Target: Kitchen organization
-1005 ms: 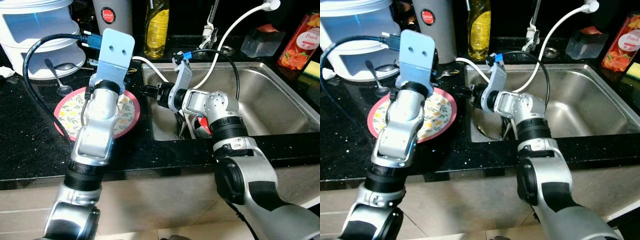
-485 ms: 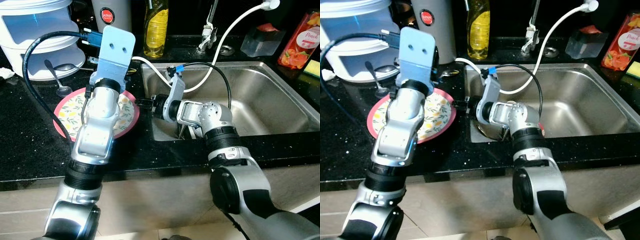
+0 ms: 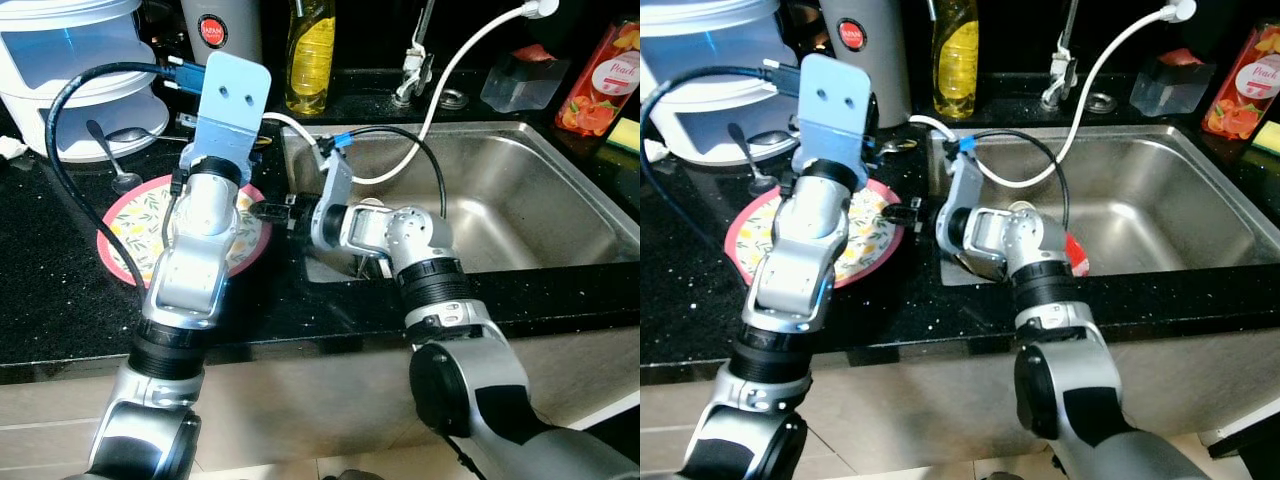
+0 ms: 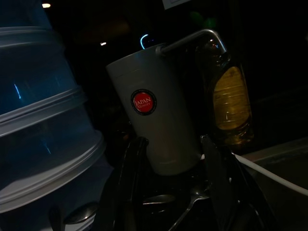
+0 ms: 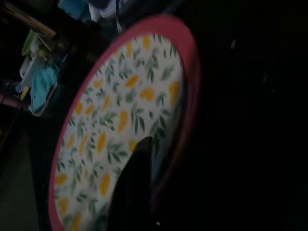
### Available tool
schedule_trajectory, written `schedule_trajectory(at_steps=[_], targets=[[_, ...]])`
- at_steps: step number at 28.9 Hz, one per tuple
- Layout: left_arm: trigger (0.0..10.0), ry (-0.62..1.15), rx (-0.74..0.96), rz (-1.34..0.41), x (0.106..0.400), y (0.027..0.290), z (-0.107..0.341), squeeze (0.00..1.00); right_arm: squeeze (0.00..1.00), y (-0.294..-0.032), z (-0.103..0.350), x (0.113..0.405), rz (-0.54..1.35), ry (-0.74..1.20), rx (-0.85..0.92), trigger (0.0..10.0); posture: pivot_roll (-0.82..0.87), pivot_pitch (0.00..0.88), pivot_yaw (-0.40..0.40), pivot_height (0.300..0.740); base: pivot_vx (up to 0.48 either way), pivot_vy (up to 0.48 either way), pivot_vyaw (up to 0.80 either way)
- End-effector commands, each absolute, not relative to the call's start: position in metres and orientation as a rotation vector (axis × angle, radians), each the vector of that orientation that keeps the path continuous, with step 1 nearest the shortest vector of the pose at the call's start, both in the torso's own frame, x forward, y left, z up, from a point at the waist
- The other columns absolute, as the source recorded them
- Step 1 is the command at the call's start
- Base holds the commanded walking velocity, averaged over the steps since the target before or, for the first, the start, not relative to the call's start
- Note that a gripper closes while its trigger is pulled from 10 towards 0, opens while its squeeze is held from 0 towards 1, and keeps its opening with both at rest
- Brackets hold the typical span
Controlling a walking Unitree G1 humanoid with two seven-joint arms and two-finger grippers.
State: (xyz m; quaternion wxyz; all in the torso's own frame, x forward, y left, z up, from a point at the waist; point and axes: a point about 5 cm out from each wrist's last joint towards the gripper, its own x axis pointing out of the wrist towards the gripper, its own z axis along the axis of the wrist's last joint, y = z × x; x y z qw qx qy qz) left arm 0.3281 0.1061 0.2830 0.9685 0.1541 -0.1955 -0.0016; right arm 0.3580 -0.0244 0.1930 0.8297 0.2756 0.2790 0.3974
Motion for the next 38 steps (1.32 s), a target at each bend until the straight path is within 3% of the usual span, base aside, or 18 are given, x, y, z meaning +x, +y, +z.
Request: schedule_trajectory(at_steps=[1,2,3,4,14,16,18,19,20,21,22,24,26,28,33,35,38], targets=[[10.0,-0.386,0.302,0.0,0.329,0.106,0.283,0.0,0.0,-0.019,0.177,0.352,0.833,0.654,0.54,3.7,0.08,0.0,-0.025,0.74,0.0,0.0,0.0],[10.0,-0.387,0.302,0.008,0.329,0.108,0.284,0.0,0.0,-0.018,0.171,0.35,0.827,0.674,0.521,1.1,0.08,0.0,-0.03,0.74,0.0,0.0,0.0],[10.0,-0.387,0.302,0.008,0.329,0.108,0.284,0.0,0.0,-0.018,0.171,0.35,0.827,0.674,0.521,1.1,0.08,0.0,-0.03,0.74,0.0,0.0,0.0],[10.0,-0.388,0.302,0.015,0.33,0.11,0.285,0.0,0.0,-0.017,0.167,0.349,0.818,0.689,0.514,0.0,0.08,0.0,-0.029,0.74,0.0,0.0,0.0],[10.0,-0.385,0.31,0.035,0.33,0.116,0.284,0.0,0.0,-0.031,0.178,0.363,0.716,0.598,0.628,0.0,0.09,0.0,-0.03,0.74,0.0,0.0,0.0],[10.0,-0.394,0.316,0.035,0.33,0.116,0.286,0.0,0.0,-0.063,0.201,0.386,0.567,0.451,0.645,0.0,0.1,0.0,-0.042,0.74,0.0,0.0,0.0],[10.0,-0.394,0.316,0.035,0.33,0.116,0.286,0.0,0.0,-0.063,0.201,0.386,0.567,0.451,0.645,0.0,0.1,0.0,-0.042,0.74,0.0,0.0,0.0],[10.0,-0.398,0.316,0.038,0.329,0.116,0.287,0.0,0.0,-0.082,0.212,0.395,0.483,0.374,0.649,0.0,0.1,0.0,-0.045,0.74,0.0,0.0,0.0],[10.0,-0.398,0.316,0.038,0.329,0.116,0.287,0.0,0.0,-0.082,0.212,0.395,0.483,0.374,0.649,0.0,0.1,0.0,-0.045,0.74,0.0,0.0,0.0],[10.0,-0.399,0.314,0.043,0.328,0.117,0.287,0.0,0.0,-0.105,0.227,0.404,0.388,0.284,0.66,10.0,0.1,0.0,-0.051,0.74,0.0,0.0,0.0],[10.0,-0.399,0.314,0.043,0.328,0.117,0.287,0.0,0.0,-0.105,0.227,0.404,0.388,0.284,0.66,10.0,0.1,0.0,-0.051,0.74,0.0,0.0,0.0],[10.0,-0.391,0.313,0.051,0.325,0.119,0.283,0.0,0.0,-0.157,0.253,0.415,0.167,0.104,0.593,10.0,0.1,0.0,-0.054,0.74,0.0,0.0,0.0],[10.0,-0.391,0.313,0.051,0.325,0.119,0.283,0.0,0.0,-0.157,0.253,0.415,0.167,0.104,0.593,10.0,0.1,0.0,-0.054,0.74,0.0,0.0,0.0],[10.0,-0.383,0.318,0.055,0.325,0.121,0.28,0.0,0.0,-0.198,0.262,0.416,-0.04,0.02,0.54,10.0,0.11,0.0,-0.047,0.74,0.0,0.0,0.0],[10.0,-0.394,0.327,0.057,0.327,0.122,0.285,0.0,0.0,-0.222,0.254,0.413,-0.189,0.025,0.508,10.0,0.12,0.0,-0.048,0.74,0.0,0.0,0.0],[10.0,-0.402,0.332,0.059,0.327,0.122,0.287,0.0,0.0,-0.243,0.234,0.407,-0.324,0.069,0.472,10.0,0.12,0.0,-0.047,0.74,0.0,0.0,0.0],[10.0,-0.402,0.332,0.058,0.327,0.122,0.287,0.0,0.0,-0.247,0.224,0.405,-0.35,0.098,0.446,10.0,0.12,0.0,-0.049,0.74,0.0,0.0,0.0]])
